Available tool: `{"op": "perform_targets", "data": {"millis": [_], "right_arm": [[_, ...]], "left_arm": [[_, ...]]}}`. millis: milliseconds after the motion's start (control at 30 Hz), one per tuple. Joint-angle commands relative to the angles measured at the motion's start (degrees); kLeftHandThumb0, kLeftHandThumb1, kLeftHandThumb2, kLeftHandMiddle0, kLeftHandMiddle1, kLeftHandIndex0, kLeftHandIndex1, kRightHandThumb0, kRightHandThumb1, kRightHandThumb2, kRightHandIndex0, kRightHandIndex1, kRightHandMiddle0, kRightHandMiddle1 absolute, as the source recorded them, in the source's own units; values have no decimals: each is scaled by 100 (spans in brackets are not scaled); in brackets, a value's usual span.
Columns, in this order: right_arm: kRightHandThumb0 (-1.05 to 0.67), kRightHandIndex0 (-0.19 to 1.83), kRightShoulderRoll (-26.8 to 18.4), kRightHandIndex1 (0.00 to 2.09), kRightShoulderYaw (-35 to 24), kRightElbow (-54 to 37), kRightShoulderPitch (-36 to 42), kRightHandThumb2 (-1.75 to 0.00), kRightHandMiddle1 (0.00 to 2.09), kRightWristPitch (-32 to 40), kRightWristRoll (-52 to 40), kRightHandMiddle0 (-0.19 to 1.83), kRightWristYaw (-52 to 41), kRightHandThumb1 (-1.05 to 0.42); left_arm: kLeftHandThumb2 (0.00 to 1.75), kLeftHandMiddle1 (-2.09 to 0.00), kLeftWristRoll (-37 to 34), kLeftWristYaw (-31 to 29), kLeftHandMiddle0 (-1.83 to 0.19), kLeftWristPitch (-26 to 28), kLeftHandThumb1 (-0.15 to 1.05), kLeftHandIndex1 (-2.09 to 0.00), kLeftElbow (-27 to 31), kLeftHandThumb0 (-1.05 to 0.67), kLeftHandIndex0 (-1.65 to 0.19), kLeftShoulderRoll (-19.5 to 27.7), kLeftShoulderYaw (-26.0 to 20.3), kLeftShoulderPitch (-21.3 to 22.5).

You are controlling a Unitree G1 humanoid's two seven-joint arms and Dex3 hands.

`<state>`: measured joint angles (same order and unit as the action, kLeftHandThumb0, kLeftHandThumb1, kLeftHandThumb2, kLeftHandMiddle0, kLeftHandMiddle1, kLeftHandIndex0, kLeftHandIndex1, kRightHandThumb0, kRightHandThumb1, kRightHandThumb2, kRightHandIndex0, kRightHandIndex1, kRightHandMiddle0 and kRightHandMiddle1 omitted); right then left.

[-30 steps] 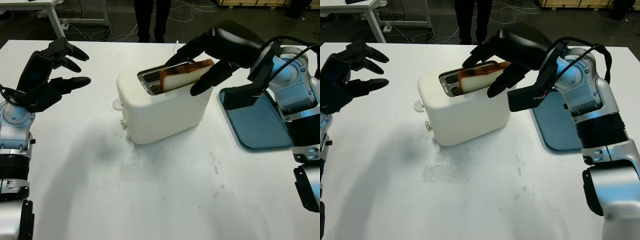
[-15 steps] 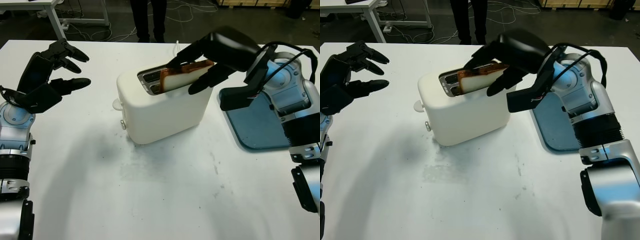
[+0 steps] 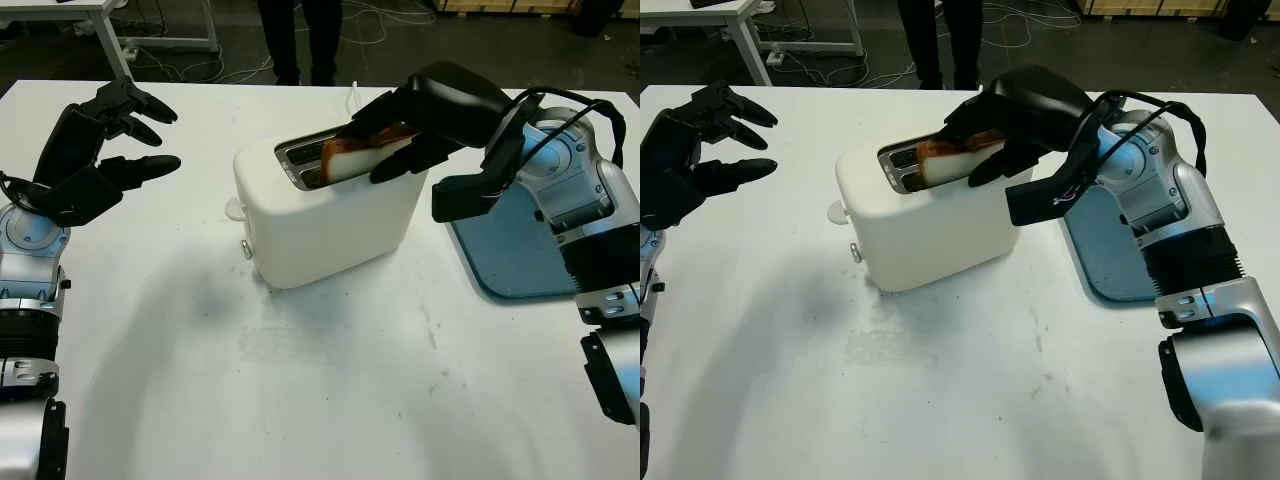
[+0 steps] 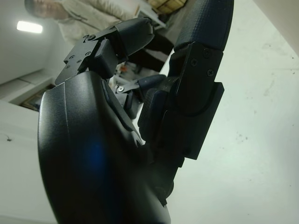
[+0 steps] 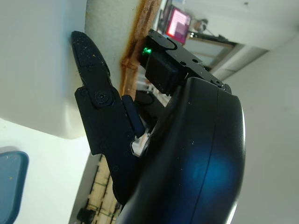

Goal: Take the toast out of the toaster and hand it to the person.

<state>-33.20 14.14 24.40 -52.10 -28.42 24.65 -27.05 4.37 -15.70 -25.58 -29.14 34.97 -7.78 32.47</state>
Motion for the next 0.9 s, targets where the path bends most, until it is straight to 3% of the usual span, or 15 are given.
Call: {"op": "perform_targets", "data": {"millis": [0,100,167,233,267,367,467,733,867], "right_arm": [[-34,82,49,98,59,194,-101,-1,5,-225,8,104,94,-84],[-30,87,22,127,102,239,-156,-2,13,-288,161,118,161,-91],[-38,99,-40,143,172,220,-185,-7,19,-381,492,125,396,-92],[-43,108,-86,147,233,223,-199,-11,22,-423,770,126,607,-92],[-47,109,-104,154,258,266,-207,-16,34,-479,896,130,752,-92],[-50,107,-121,171,297,449,-242,-24,122,-608,1080,101,1070,-92],[-52,106,-88,174,268,597,-262,-29,154,-643,1091,88,1260,-92],[-46,105,-54,175,255,987,-391,-30,174,-878,1314,78,2051,-92],[-45,101,15,175,56,1294,-601,-32,175,-746,837,74,1790,-92]], "left_arm": [[5,-132,-9,62,-36,-49,92,-122,-15,-96,-30,-40,-10,-83],[5,-132,25,82,-36,-13,92,-121,32,-96,-30,-27,-3,-103],[6,-131,89,129,-36,-39,92,-121,39,-96,-30,-8,11,-111],[6,-131,63,115,-36,-47,92,-121,20,-96,-30,-16,9,-107],[6,-131,27,95,-36,-44,92,-121,10,-96,-30,-29,3,-103],[5,-131,2,83,-36,-22,92,-122,9,-96,-30,-42,3,-102],[5,-132,60,114,-36,-28,92,-122,15,-96,-30,-25,24,-103],[5,-132,39,101,-36,20,92,-122,47,-96,-29,-32,26,-113],[6,-132,28,80,-36,-6,92,-123,6,-97,-29,-29,31,-98]]}}
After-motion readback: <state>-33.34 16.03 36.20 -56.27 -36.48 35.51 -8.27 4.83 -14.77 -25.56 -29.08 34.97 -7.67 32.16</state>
